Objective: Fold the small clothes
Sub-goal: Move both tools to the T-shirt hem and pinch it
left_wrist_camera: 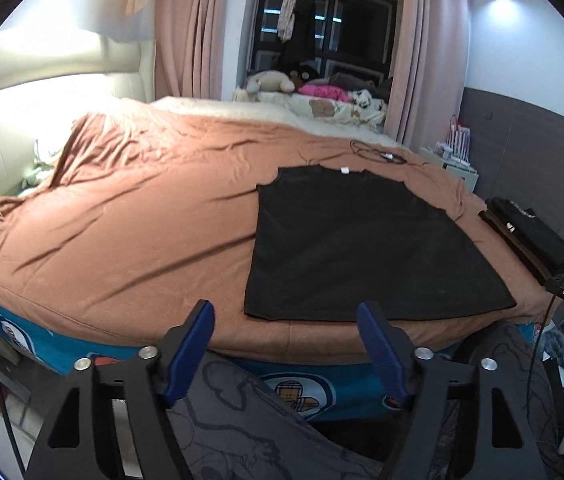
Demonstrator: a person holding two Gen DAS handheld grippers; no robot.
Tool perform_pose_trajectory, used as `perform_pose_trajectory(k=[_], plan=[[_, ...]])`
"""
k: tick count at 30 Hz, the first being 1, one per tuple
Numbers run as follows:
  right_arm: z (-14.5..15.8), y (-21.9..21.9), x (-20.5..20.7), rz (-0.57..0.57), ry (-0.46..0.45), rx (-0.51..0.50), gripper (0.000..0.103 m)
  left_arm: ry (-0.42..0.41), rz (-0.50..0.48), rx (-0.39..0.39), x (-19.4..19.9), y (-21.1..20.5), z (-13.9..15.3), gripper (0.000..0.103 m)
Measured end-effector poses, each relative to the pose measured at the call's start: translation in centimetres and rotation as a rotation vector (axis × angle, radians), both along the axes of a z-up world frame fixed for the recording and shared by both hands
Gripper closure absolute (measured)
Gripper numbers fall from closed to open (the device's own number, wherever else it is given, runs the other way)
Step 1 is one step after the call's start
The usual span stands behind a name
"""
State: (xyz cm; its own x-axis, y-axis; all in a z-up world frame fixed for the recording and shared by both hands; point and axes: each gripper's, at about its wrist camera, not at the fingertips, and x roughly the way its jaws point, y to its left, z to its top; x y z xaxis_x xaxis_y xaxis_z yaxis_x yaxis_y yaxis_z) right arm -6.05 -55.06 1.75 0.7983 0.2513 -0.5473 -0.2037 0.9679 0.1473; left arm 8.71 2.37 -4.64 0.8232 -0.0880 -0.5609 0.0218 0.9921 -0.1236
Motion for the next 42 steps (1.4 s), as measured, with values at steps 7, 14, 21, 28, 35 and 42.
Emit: perform_pose_trajectory(k=[7, 14, 21, 28, 35, 42], plan=[[-1.1, -1.3, 2.4, -0.032, 0.038, 0.018, 0.006, 0.104, -0.001, -0.034, 3.9, 1.4, -2.9, 0.049], [-2.8, -2.3, 5.3, -0.058, 0.128, 0.038, 0.021, 0.199, -0.005, -0.073, 7.1, 2.7, -5.6, 0.060], [-3.3, -3.0, 7.6, -0.084, 0.174, 0.050, 0.028, 0.273, -0.002, -0.084, 10.4, 3.4, -7.3, 0.065], [-4.2, -4.6, 9.3, -0.127, 0.203, 0.065, 0.036, 0.333, 0.004, -0.077, 12.5, 3.4, -9.1, 0.066], [-5.5, -5.3, 10.8, -0.110, 0.245, 0.130, 0.052, 0.364, 0.004, -0.070, 13.7, 3.1, -10.1, 0.071], [-5.8, -5.8, 11.9, -0.107, 0.231, 0.171, 0.060, 0.380, 0.013, -0.109, 14.9, 3.1, -10.0, 0.082]])
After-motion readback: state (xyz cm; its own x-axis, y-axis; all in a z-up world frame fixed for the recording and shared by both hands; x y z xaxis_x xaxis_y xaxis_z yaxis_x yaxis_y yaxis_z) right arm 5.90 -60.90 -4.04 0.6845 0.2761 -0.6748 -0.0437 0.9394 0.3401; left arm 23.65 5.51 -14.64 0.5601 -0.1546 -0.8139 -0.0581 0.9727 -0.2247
